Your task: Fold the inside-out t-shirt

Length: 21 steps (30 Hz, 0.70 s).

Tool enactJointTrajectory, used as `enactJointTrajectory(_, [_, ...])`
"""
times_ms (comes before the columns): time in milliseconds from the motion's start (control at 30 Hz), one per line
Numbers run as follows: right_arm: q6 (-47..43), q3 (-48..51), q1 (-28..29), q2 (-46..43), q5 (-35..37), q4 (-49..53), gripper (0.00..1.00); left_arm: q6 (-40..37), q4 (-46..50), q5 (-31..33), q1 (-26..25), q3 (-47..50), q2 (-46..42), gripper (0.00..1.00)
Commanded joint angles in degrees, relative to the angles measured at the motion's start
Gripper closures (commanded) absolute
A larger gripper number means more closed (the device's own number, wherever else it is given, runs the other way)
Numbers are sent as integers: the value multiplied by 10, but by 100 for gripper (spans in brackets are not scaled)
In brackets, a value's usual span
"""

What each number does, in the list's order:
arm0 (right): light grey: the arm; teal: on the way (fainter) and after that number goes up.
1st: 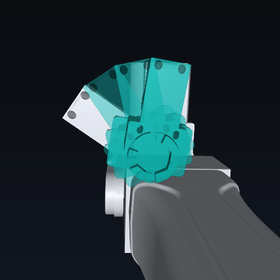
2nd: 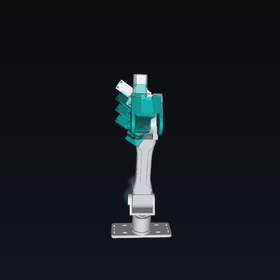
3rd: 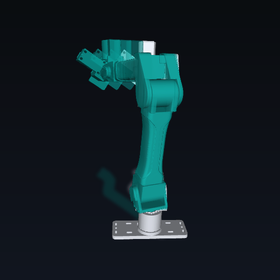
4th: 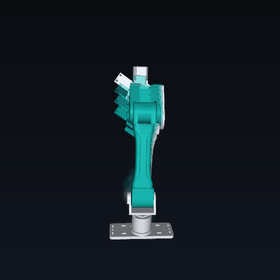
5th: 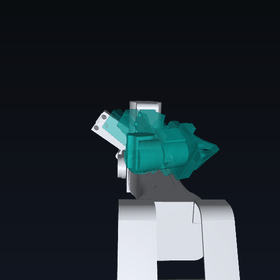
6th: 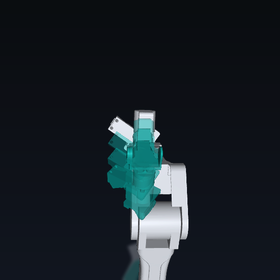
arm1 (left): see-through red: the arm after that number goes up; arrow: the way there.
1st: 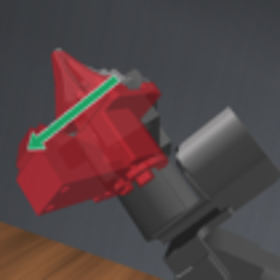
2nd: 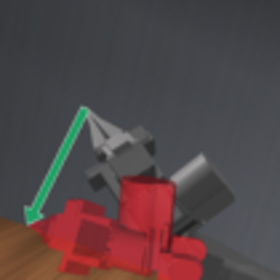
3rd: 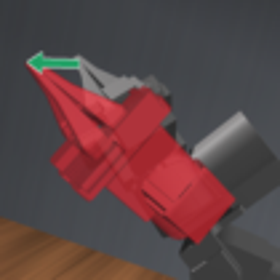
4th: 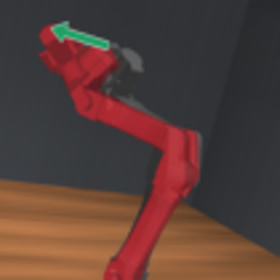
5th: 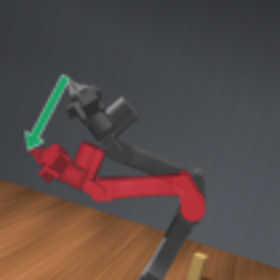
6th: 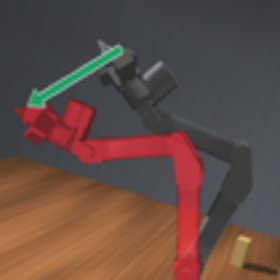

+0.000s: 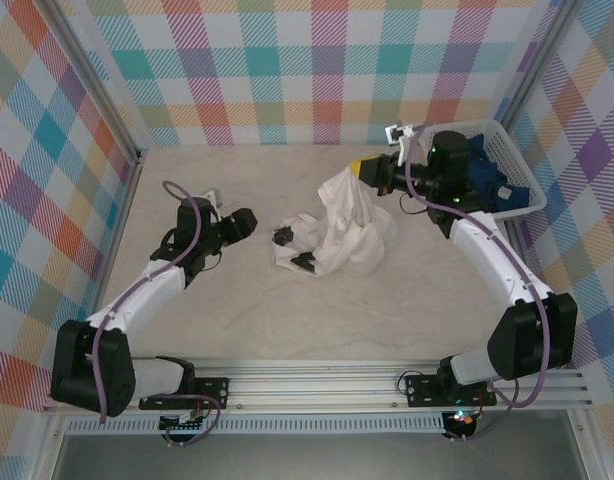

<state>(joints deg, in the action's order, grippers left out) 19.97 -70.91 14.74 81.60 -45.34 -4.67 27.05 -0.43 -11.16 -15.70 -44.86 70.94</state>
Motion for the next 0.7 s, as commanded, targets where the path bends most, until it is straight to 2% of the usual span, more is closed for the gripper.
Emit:
enactJointTrajectory(0, [2, 2, 7, -7, -20, 1, 100, -82, -54, -72, -66, 6, -9, 21])
enactJointTrajectory(200, [-1, 4, 6, -17, 1, 19, 100, -156, -74, -130, -145, -18, 68, 19])
enactJointTrajectory(433, [0, -7, 6, -11, 6, 22, 100, -134, -137, -154, -193, -26, 161, 23])
enactJointTrajectory(600, [-2, -12, 6, -5, 11, 23, 100, -114, -169, -142, -226, -55, 233, 36])
enactJointTrajectory(633, [-2, -12, 6, -5, 11, 22, 100, -111, -172, -136, -227, -61, 247, 41])
enactJointTrajectory(667, [-2, -12, 6, -4, 12, 23, 100, -108, -181, -127, -227, -65, 256, 50])
